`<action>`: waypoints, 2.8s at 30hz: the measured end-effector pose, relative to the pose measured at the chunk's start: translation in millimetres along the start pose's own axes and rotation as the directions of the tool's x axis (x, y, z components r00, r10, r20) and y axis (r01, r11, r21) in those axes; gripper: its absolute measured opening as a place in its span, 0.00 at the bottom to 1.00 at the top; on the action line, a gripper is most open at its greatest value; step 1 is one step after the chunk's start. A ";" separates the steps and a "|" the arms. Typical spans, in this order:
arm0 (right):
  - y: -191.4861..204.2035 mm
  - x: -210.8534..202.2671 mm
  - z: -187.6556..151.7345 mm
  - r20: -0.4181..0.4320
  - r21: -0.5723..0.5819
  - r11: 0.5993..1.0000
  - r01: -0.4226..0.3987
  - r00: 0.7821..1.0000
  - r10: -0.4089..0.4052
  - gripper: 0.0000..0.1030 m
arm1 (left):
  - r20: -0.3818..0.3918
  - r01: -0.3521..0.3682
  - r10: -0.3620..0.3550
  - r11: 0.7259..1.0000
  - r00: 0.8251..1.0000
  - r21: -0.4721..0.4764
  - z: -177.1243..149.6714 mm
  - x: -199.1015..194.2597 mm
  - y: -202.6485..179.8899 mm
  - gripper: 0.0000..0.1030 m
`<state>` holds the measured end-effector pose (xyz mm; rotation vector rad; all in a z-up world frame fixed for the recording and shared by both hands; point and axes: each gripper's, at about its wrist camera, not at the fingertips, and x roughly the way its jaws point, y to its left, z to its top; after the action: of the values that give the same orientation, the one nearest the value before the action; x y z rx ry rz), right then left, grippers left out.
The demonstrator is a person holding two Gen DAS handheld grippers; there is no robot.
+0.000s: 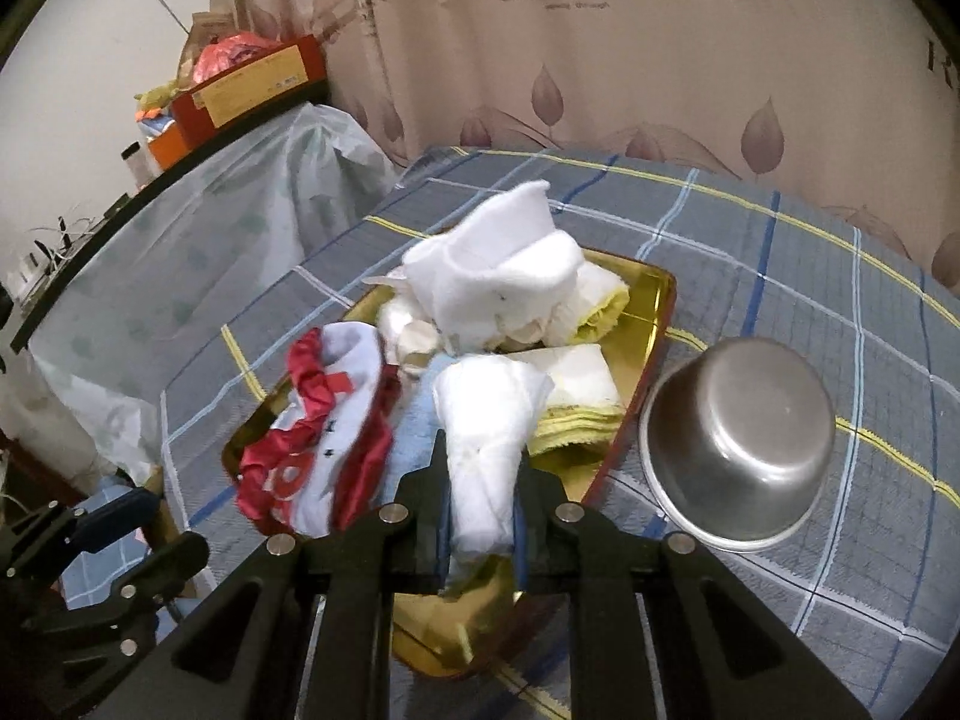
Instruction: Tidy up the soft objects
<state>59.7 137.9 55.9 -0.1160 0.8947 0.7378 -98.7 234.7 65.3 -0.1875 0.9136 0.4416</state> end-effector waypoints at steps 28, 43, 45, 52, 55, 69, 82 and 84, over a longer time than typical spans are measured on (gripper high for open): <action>0.7 -2.0 -5.2 0.036 0.001 1.000 -0.019 0.999 0.019 0.48 | -0.026 -0.004 0.005 1.000 1.000 0.005 -2.0 7.6 -1.4 0.47; 17.5 -66.0 -24.6 0.219 -0.045 0.997 0.057 0.975 -0.046 0.69 | 0.048 0.012 -0.014 0.999 0.999 0.034 -1.8 -3.2 -5.4 0.47; 23.5 -77.1 -32.5 0.276 -0.050 0.993 0.103 0.957 -0.085 0.83 | 0.074 0.033 -0.036 0.999 0.997 0.036 -1.7 -7.7 -4.7 0.47; 45.8 -112.3 -53.8 0.430 -0.021 0.971 0.240 0.879 -0.207 0.99 | 0.172 0.090 -0.096 0.995 0.980 0.038 -2.2 -25.9 -5.2 0.47; 44.3 -124.5 -55.4 0.438 0.003 0.977 0.213 0.878 -0.193 0.99 | 0.202 0.129 -0.132 0.991 0.971 0.026 -2.9 -34.4 -4.0 0.47; 65.2 -169.1 -82.1 0.535 0.091 0.901 0.423 0.743 -0.403 0.99 | 0.389 0.109 -0.083 0.993 0.917 -0.044 -26.4 -96.6 4.9 0.47; 61.6 -170.0 -99.7 0.510 0.135 0.903 0.408 0.752 -0.417 0.99 | 0.451 0.143 -0.128 0.990 0.883 0.000 -39.0 -99.0 0.9 0.47; 61.6 -168.0 -99.9 0.505 0.131 0.906 0.403 0.759 -0.411 0.99 | 0.433 0.131 -0.123 0.991 0.893 0.012 -37.5 -96.3 -0.3 0.47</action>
<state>-112.8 55.7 129.8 -0.0862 0.3243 0.3171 -176.6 193.9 119.5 -0.1559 0.4548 0.3496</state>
